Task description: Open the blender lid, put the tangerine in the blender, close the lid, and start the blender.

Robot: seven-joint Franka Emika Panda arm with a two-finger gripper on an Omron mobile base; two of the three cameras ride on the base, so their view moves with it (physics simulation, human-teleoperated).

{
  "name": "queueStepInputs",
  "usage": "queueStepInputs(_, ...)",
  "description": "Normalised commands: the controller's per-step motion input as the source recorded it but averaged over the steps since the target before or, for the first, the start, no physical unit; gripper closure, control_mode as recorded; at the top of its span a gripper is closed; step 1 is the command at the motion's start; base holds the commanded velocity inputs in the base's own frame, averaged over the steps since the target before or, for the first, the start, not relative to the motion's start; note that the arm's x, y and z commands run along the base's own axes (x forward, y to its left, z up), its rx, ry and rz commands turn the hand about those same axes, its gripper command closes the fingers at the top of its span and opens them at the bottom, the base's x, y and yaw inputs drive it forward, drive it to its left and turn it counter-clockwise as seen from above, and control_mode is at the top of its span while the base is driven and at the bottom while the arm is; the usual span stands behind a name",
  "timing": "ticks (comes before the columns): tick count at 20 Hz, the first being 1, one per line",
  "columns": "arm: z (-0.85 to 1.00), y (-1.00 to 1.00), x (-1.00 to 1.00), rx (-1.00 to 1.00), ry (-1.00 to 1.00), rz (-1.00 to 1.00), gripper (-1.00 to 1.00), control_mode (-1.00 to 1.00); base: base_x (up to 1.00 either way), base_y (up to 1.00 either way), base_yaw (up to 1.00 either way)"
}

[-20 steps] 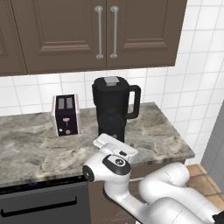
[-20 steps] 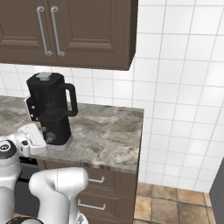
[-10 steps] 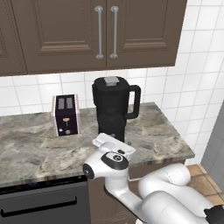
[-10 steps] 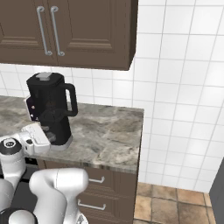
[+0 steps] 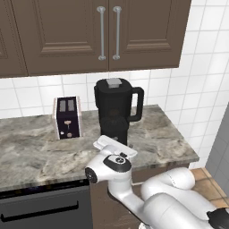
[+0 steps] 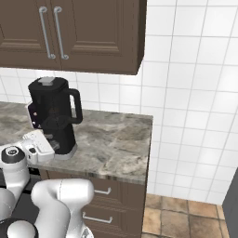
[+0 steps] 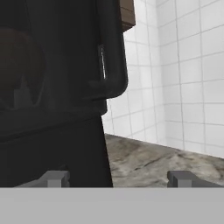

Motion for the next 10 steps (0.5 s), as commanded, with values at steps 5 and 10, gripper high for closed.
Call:
queueStepInputs(5,-0.23,0.11,0.25,0.0,0.0,0.0,-1.0,-1.0,0.0,0.0,0.0)
queueStepInputs(10,-0.07,0.05,0.39,0.0,0.0,0.0,-1.0,-1.0,0.0,0.0,0.0)
